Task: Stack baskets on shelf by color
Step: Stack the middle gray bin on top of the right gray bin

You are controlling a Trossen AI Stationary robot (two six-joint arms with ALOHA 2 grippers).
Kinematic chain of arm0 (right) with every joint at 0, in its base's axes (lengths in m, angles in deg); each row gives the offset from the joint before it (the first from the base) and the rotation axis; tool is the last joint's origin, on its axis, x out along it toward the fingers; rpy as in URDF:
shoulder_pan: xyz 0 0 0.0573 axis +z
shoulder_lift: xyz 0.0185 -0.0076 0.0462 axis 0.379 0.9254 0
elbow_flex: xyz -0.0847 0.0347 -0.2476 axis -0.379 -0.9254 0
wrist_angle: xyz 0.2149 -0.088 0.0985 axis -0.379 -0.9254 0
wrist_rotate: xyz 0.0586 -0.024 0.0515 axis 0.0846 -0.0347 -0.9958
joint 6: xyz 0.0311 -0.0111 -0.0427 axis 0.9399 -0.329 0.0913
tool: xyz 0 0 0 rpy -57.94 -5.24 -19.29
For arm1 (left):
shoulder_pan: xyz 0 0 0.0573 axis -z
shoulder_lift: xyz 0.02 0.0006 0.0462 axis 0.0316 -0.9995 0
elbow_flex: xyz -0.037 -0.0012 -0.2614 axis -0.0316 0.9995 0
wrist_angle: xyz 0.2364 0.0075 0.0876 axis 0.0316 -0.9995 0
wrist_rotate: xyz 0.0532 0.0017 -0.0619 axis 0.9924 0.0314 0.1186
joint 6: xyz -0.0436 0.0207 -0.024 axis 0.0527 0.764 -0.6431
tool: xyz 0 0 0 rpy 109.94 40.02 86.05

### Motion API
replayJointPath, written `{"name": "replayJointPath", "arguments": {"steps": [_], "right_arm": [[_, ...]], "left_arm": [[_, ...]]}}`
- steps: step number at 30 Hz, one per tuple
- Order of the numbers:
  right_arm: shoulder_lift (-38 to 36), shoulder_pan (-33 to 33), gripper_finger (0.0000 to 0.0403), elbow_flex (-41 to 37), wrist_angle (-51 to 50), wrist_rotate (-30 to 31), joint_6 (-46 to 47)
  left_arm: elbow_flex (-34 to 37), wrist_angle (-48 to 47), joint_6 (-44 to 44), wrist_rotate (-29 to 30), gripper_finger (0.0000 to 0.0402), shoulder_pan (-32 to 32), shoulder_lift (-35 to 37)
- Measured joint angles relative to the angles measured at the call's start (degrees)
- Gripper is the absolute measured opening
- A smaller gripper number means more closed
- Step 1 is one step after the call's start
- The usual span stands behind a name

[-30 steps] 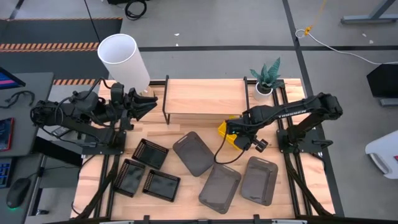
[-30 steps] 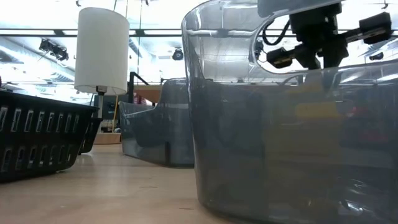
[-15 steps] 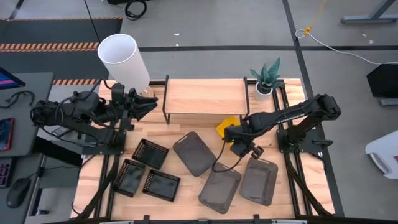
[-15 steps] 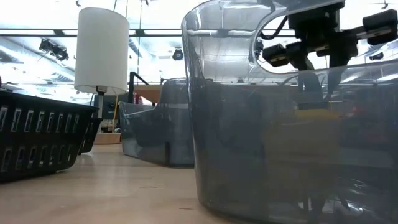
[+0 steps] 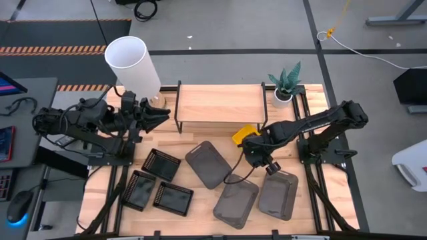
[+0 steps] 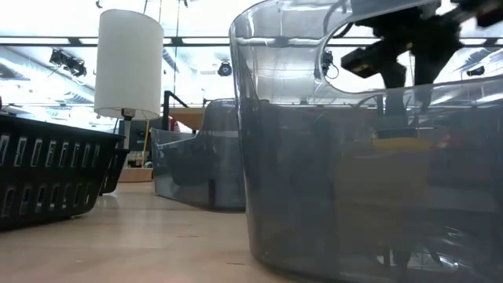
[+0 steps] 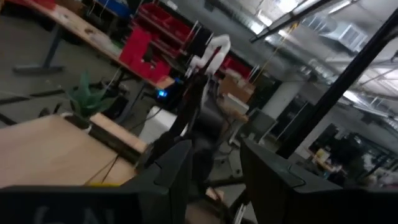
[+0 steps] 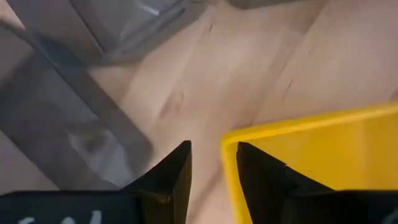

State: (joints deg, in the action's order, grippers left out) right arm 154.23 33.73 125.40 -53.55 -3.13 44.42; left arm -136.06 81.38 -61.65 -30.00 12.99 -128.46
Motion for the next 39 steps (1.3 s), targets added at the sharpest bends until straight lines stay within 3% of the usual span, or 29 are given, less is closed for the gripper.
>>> {"name": "replayJointPath", "arguments": {"steps": [8,16,21,30,39], "right_arm": [[-0.75,2.06,0.0133,-0.51,-3.63,-0.20,30.33],[-0.73,2.41,0.0140,-0.53,1.28,-6.51,41.42],[-0.05,2.41,0.0145,3.27,6.50,-11.39,43.70],[10.39,2.78,0.0143,18.40,5.46,-5.86,37.62],[22.96,3.73,0.0143,36.38,0.09,-0.70,28.84]], "left_arm": [[0.00,-10.31,-2.57,0.25,0.0142,-0.09,-0.59],[-0.04,-19.97,-2.58,0.66,0.0142,-0.09,-3.55],[-0.02,-20.33,-3.54,-1.32,0.0142,-0.09,-5.06],[-0.02,-20.42,-6.42,-12.34,0.0142,-0.11,-5.28],[-0.02,-21.71,-6.05,-14.40,0.0142,0.04,-2.97]]}}
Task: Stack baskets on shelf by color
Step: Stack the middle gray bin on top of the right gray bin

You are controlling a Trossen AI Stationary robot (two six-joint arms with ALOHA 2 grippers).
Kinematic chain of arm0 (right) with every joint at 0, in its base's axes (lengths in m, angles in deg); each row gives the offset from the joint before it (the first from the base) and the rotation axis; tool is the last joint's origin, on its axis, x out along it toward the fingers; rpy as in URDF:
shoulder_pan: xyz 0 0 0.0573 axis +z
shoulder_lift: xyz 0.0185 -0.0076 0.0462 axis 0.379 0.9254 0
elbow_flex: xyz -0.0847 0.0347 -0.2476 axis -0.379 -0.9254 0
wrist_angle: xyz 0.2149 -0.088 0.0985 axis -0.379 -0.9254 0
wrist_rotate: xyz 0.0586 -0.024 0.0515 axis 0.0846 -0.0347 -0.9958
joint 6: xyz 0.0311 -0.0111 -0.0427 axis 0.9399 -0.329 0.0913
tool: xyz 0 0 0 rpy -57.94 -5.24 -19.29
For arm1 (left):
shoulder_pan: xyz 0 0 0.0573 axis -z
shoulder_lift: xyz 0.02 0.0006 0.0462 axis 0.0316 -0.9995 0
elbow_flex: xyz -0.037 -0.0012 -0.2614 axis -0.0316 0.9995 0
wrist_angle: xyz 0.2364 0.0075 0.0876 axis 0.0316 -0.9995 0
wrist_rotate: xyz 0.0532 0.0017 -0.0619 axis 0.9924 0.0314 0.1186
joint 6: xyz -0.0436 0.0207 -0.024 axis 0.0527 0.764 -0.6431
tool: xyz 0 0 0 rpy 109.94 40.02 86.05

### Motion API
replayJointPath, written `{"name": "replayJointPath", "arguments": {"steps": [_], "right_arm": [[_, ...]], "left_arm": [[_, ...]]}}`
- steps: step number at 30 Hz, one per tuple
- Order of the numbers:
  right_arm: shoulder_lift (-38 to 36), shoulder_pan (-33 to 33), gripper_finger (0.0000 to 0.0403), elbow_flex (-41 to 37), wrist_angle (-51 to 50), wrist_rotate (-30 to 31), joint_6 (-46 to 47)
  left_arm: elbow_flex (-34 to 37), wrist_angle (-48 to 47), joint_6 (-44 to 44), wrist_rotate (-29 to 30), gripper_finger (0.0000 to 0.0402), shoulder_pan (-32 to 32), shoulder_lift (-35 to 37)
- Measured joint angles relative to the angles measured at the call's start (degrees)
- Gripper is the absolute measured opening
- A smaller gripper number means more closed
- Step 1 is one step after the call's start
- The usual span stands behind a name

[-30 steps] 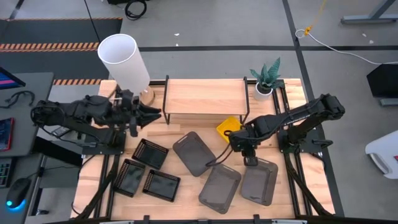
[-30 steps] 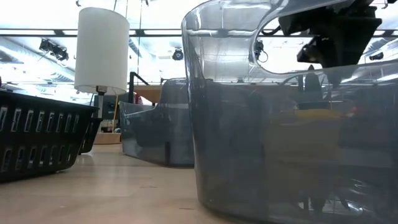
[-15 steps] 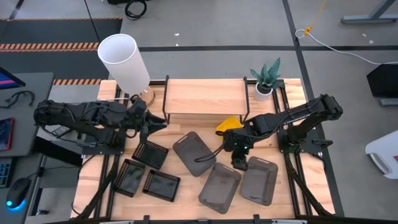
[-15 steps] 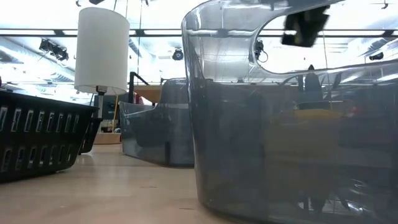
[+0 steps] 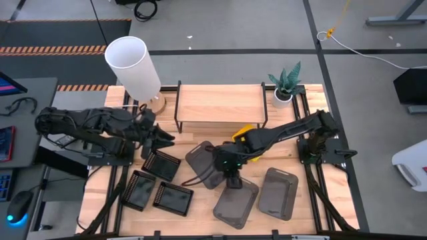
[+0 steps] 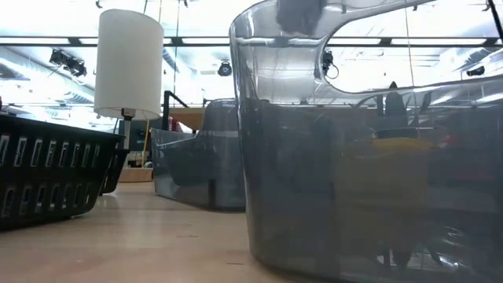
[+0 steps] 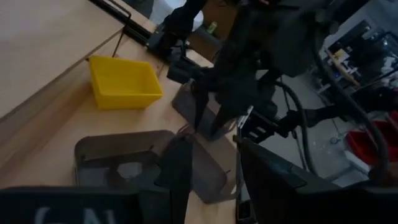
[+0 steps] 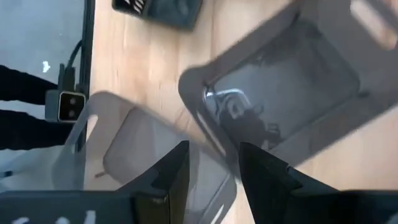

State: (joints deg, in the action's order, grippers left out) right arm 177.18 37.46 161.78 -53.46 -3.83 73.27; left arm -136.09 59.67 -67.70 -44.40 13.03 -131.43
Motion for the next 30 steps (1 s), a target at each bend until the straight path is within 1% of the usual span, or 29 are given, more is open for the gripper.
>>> {"name": "replayJointPath", "arguments": {"steps": [4,9,13,19,25,30], "right_arm": [[2.31,-0.07,0.0143,4.31,0.18,1.12,-3.03],[3.22,-1.37,0.0148,4.60,0.50,1.30,-6.06],[3.96,-2.07,0.0150,4.60,1.13,1.17,-8.00],[4.09,-2.35,0.0151,4.60,1.58,0.73,-8.10],[3.04,-2.70,0.0151,4.60,-1.00,0.79,-6.29],[0.78,-2.68,0.0151,4.60,-4.53,3.78,-4.97]], "left_arm": [[0.00,-1.69,-2.70,-0.02,0.0142,0.00,0.61],[0.00,-4.84,-4.45,-0.02,0.0142,0.00,0.13],[0.04,-5.14,-6.49,-0.02,0.0142,0.00,-0.39],[0.02,-4.99,-9.94,-1.33,0.0142,0.40,-0.51],[0.02,-4.86,-10.08,-1.42,0.0142,2.02,-0.52],[0.02,-4.80,-10.06,-1.11,0.0142,2.58,-0.52]]}}
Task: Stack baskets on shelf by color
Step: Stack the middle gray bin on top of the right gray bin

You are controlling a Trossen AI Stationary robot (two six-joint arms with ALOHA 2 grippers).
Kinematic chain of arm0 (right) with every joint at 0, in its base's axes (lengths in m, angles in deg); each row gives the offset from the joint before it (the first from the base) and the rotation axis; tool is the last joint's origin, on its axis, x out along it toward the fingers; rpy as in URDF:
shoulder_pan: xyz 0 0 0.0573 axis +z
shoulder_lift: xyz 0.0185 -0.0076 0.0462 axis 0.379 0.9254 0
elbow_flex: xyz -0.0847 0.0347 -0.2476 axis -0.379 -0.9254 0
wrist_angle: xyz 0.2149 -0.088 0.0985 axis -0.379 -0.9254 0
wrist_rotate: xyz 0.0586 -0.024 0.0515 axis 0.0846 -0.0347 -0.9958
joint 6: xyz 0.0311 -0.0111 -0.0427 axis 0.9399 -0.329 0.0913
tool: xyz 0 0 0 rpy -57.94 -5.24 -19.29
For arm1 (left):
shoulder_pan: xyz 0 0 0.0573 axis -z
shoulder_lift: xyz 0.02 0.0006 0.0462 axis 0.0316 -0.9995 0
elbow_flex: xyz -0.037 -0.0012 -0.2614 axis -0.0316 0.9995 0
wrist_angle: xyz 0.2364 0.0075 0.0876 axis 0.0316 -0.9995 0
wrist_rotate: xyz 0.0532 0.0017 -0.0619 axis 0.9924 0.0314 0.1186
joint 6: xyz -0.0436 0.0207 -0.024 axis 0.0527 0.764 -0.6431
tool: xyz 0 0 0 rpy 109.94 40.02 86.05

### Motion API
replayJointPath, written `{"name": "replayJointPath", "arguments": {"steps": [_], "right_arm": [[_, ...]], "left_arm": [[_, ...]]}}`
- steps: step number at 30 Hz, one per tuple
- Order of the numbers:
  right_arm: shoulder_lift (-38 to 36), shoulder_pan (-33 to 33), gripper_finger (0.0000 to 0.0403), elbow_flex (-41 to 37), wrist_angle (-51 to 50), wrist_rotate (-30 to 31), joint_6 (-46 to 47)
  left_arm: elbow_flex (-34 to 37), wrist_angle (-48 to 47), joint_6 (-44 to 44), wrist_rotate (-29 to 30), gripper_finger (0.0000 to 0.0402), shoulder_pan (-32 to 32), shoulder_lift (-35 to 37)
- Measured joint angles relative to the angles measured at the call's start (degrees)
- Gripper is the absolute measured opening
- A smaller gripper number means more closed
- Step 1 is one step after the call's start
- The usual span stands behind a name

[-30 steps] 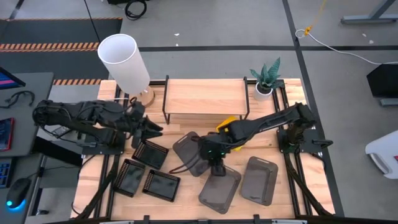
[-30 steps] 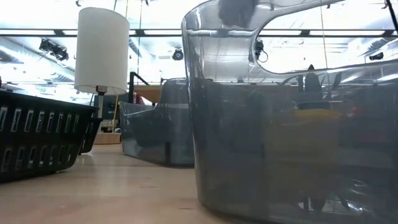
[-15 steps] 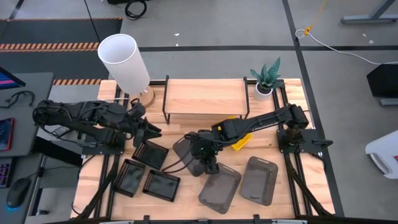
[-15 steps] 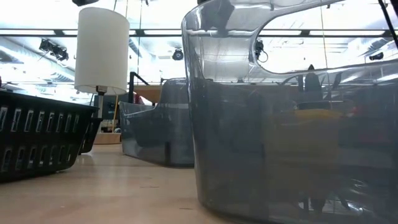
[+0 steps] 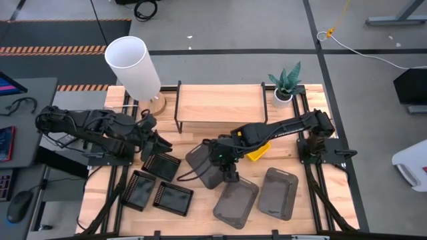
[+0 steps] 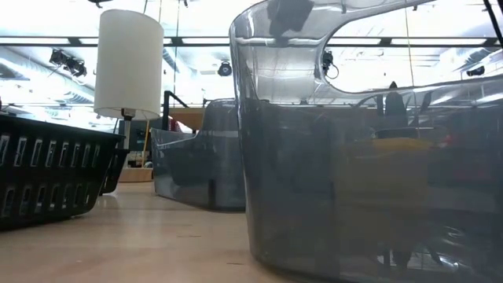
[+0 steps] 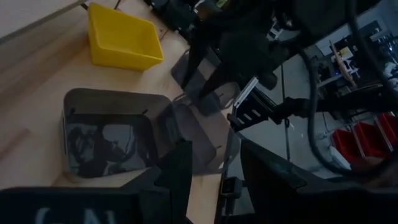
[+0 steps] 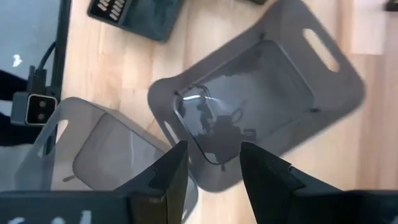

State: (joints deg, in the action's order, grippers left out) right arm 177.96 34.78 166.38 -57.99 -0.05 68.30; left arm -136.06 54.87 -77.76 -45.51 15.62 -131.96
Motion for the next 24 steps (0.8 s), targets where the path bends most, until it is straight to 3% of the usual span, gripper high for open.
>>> {"name": "replayJointPath", "arguments": {"steps": [6,12,16,19,24], "right_arm": [[-3.67,-0.01,0.0150,0.00,-5.20,1.10,5.28],[-6.39,2.07,0.0150,-1.24,-7.58,6.41,11.67],[-9.20,4.08,0.0150,-9.05,-5.27,3.79,16.41],[-12.92,4.71,0.0149,-16.74,-2.18,-0.41,20.73],[-20.76,5.16,0.0149,-29.20,1.94,-1.56,28.64]], "left_arm": [[0.00,0.33,1.17,2.83,0.0142,0.00,-0.18],[-0.02,-0.54,7.43,10.84,0.0142,0.00,-1.09],[-0.04,-0.24,9.56,14.26,0.0142,-0.31,-1.66],[0.02,-0.69,9.70,14.10,0.0142,-0.59,-1.83],[0.00,-0.52,9.71,14.11,0.0142,-0.62,-1.77]]}}
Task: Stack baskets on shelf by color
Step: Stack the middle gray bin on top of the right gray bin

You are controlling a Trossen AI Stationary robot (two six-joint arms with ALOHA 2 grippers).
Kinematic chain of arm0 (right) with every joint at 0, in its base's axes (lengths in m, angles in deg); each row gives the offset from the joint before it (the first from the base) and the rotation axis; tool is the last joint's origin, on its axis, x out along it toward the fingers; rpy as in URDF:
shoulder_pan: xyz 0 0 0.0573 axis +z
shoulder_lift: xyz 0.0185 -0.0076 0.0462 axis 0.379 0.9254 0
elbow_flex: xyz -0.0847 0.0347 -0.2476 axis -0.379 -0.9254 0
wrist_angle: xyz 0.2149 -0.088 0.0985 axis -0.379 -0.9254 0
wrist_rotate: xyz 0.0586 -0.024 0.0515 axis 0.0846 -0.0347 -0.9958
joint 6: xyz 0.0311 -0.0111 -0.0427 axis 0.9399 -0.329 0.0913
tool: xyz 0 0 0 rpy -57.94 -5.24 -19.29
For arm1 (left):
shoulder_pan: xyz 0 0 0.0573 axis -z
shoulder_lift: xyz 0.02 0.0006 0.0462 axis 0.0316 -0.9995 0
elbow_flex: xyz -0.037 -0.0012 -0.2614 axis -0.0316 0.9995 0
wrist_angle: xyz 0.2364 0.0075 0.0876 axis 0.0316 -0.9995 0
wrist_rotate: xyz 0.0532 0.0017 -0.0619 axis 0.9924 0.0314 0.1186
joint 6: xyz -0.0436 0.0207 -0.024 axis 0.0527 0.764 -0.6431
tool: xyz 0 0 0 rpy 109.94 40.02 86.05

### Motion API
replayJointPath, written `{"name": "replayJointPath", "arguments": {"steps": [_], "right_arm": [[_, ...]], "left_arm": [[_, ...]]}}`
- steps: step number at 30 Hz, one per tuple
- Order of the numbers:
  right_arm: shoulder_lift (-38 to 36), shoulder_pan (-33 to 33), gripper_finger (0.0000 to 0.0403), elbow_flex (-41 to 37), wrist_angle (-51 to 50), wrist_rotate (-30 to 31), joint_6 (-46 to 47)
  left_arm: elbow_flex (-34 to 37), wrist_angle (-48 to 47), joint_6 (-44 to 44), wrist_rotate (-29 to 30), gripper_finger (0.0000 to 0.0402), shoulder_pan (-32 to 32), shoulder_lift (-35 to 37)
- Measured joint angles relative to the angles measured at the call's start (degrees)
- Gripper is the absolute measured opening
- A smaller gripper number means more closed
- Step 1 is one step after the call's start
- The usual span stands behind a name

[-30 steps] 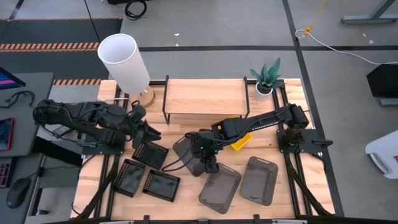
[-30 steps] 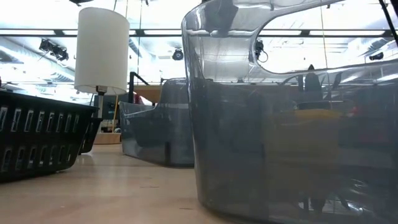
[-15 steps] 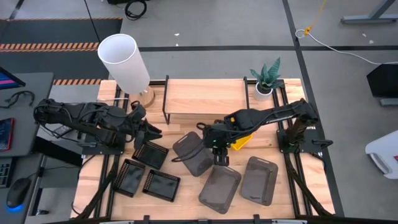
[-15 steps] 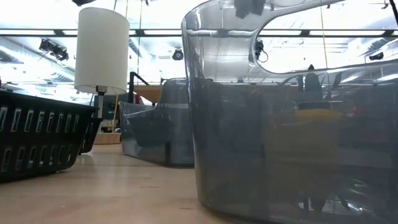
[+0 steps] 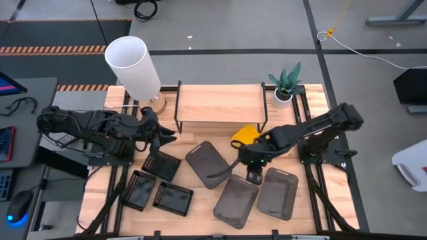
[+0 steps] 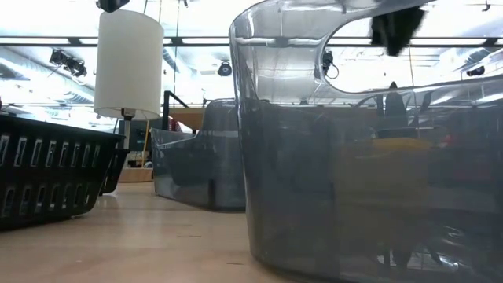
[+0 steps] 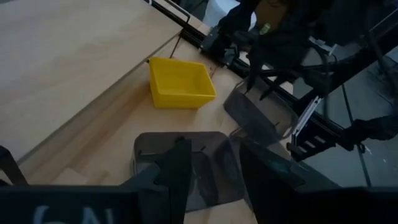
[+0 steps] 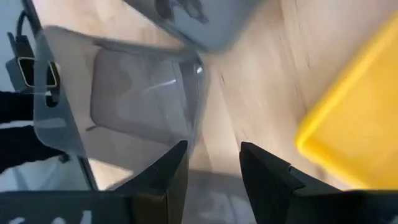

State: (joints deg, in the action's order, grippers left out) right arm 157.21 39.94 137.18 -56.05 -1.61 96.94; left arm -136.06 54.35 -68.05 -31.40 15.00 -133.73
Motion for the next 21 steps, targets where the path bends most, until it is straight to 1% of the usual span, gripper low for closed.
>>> {"name": "replayJointPath", "arguments": {"steps": [5,8,11,17,21], "right_arm": [[-6.21,-0.02,0.0149,-8.54,4.57,-1.37,6.20],[-7.25,0.00,0.0149,-11.03,5.99,-2.93,7.65],[-6.30,0.34,0.0149,-12.39,6.74,-4.13,8.40],[-1.40,1.36,0.0149,-12.59,16.33,-6.40,8.98],[2.01,1.42,0.0149,-12.59,18.61,-5.73,10.14]], "left_arm": [[0.00,0.79,-0.15,0.01,0.0142,0.00,-0.02],[0.00,1.35,0.00,1.18,0.0142,-0.08,-0.40],[0.00,1.33,0.71,2.14,0.0142,-0.17,-0.33],[0.00,1.33,0.93,2.16,0.0142,-0.17,-0.35],[0.00,1.31,0.94,2.14,0.0142,-0.17,-0.35]]}}
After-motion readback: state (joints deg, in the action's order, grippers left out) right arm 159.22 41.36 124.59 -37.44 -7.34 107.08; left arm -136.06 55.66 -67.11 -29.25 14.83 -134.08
